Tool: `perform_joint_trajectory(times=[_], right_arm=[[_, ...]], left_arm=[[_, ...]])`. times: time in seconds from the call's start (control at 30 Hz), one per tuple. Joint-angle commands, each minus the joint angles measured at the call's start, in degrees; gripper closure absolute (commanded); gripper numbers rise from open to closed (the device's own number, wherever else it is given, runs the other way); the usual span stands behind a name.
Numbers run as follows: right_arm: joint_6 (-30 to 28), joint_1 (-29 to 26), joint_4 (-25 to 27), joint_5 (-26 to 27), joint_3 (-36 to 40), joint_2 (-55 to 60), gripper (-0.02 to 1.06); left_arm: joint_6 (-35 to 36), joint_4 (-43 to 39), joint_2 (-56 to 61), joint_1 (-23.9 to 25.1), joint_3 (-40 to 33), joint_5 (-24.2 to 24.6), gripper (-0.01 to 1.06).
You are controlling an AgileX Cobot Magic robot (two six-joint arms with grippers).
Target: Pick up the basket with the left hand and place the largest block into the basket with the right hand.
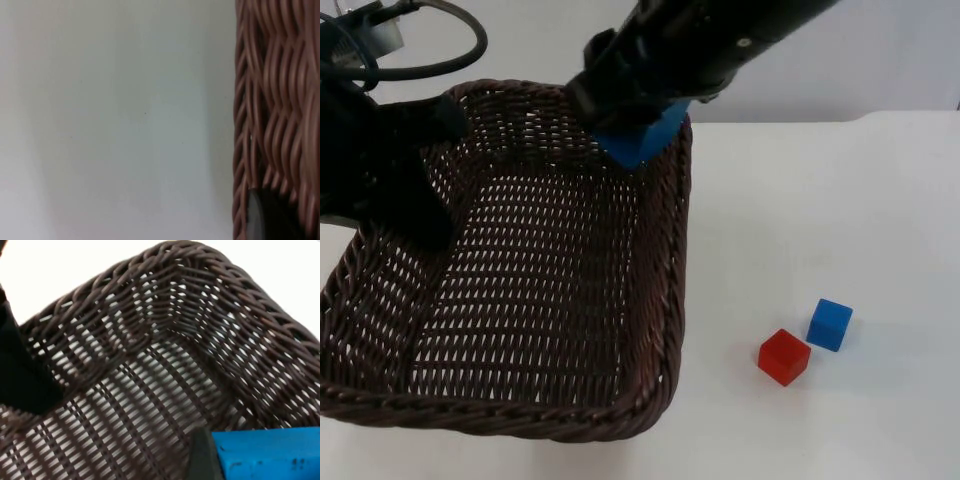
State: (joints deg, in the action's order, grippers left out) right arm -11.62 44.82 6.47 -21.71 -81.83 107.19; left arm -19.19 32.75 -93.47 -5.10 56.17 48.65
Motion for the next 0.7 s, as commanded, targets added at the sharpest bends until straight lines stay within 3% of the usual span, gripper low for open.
perform_joint_trajectory(times=[0.0,0.67], right_arm=[[-0.4,0.5,0.3,-0.2,-1.6,1.0,1.05],[-2.0,3.1,2.8,2.5,-4.4,8.5,1.04]], left_arm=[[0.2,1.7,0.9,-0.2,0.2,-0.2,1.05],[0.2,1.8,0.9,-0.2,0.2,-0.6,1.05]])
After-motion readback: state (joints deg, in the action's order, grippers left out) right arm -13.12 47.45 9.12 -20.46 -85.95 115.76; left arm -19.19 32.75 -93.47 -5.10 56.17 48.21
